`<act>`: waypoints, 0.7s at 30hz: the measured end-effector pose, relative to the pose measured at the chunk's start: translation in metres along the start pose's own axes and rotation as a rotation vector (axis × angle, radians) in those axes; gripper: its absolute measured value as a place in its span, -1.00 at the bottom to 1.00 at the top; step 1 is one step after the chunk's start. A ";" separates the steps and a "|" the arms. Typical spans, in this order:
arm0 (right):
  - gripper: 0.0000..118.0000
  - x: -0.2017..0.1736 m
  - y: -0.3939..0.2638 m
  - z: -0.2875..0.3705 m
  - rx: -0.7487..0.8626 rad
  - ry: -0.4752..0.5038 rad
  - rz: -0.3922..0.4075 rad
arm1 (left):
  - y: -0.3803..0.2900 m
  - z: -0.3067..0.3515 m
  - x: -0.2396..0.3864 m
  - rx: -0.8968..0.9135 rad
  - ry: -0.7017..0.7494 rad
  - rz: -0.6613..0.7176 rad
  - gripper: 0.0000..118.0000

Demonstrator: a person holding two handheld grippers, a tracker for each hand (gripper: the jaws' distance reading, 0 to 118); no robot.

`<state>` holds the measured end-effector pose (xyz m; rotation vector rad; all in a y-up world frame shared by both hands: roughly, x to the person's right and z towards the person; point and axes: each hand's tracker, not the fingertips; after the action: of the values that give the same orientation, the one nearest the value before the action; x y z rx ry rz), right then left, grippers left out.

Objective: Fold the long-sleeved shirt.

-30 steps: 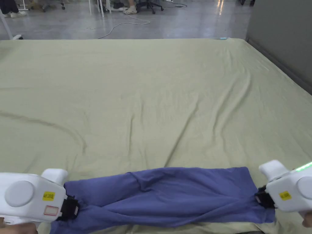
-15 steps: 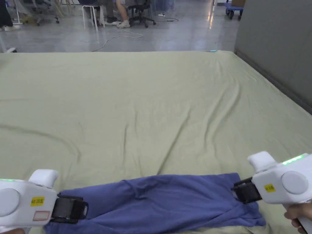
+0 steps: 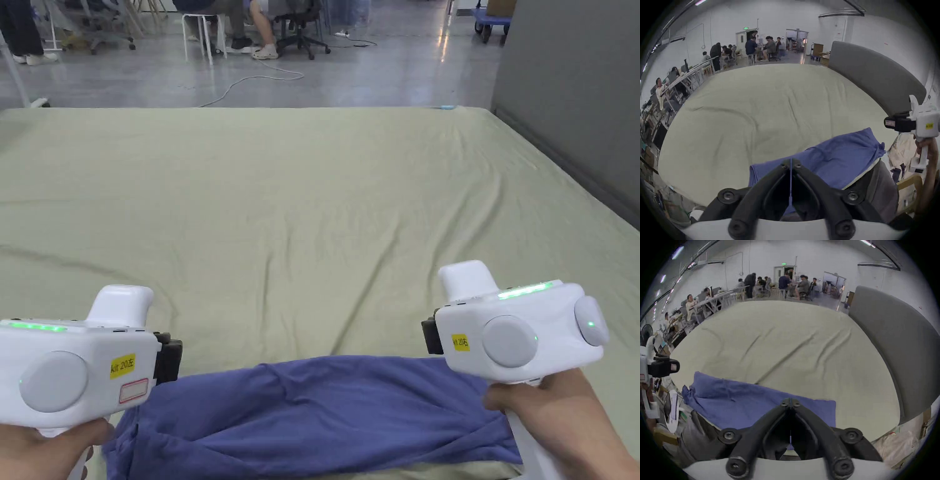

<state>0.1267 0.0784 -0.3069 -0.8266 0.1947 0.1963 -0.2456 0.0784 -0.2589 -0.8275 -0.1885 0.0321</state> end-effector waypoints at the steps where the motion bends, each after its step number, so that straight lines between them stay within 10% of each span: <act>1: -1.00 -0.001 0.001 0.002 0.007 0.000 0.000 | 0.000 0.003 -0.005 0.017 -0.025 0.049 -1.00; 4: -1.00 -0.002 0.005 0.012 0.044 0.025 -0.022 | -0.006 0.010 -0.044 0.042 -0.153 0.292 -0.89; 7: -1.00 -0.006 0.002 0.019 0.072 0.065 -0.006 | -0.027 0.002 -0.091 0.012 -0.259 0.439 0.63; 8: -1.00 -0.009 -0.001 0.020 0.073 0.077 0.006 | -0.037 -0.001 -0.104 -0.027 -0.272 0.471 0.85; 21: -1.00 -0.033 -0.021 0.020 0.031 0.148 -0.033 | -0.134 -0.086 -0.154 -0.114 -0.506 0.825 0.88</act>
<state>0.1024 0.0765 -0.2710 -0.8132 0.3223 0.1006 -0.3873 -0.0908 -0.2411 -0.9538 -0.3140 1.0203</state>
